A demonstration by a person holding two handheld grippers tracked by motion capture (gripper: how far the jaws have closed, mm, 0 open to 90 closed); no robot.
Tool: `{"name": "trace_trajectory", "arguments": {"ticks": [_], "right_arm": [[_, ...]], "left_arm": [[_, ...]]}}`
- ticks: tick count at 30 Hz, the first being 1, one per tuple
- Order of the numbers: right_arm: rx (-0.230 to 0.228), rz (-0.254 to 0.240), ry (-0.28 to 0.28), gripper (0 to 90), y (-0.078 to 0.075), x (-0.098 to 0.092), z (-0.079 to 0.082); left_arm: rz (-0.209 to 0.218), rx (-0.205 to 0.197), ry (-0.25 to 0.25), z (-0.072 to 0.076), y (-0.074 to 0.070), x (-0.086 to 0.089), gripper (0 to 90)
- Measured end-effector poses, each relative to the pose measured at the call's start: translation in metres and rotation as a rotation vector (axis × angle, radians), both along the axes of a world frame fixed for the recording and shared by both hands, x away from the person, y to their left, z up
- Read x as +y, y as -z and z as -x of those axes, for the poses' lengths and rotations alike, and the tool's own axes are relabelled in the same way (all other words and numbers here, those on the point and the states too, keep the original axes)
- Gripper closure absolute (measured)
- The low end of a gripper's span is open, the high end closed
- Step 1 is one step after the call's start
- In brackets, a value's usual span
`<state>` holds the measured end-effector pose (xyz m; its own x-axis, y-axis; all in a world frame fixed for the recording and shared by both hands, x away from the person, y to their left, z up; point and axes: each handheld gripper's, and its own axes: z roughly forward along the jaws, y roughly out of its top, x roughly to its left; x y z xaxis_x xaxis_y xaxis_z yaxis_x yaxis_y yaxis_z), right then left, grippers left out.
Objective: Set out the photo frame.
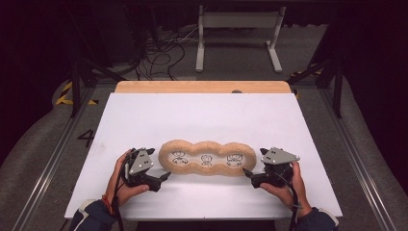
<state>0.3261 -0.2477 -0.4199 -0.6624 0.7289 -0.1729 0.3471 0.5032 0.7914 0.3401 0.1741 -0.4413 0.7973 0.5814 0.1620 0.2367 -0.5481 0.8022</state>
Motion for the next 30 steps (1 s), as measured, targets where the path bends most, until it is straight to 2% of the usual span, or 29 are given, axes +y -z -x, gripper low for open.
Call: {"name": "trace_trajectory", "arguments": {"ticks": [7,15,30], "right_arm": [[-0.024,0.023,0.019,10.6,-0.001,-0.002,0.003],[-0.019,0.027,0.016,10.6,0.000,-0.003,0.005],[0.002,0.014,0.060,10.7,0.006,-0.028,0.014]], "left_arm": [[0.022,0.003,0.004,0.005,0.000,0.009,6.0],[0.016,0.000,-0.012,0.008,0.000,0.015,5.9],[0.008,0.002,-0.015,0.009,0.001,0.016,5.9]]}}
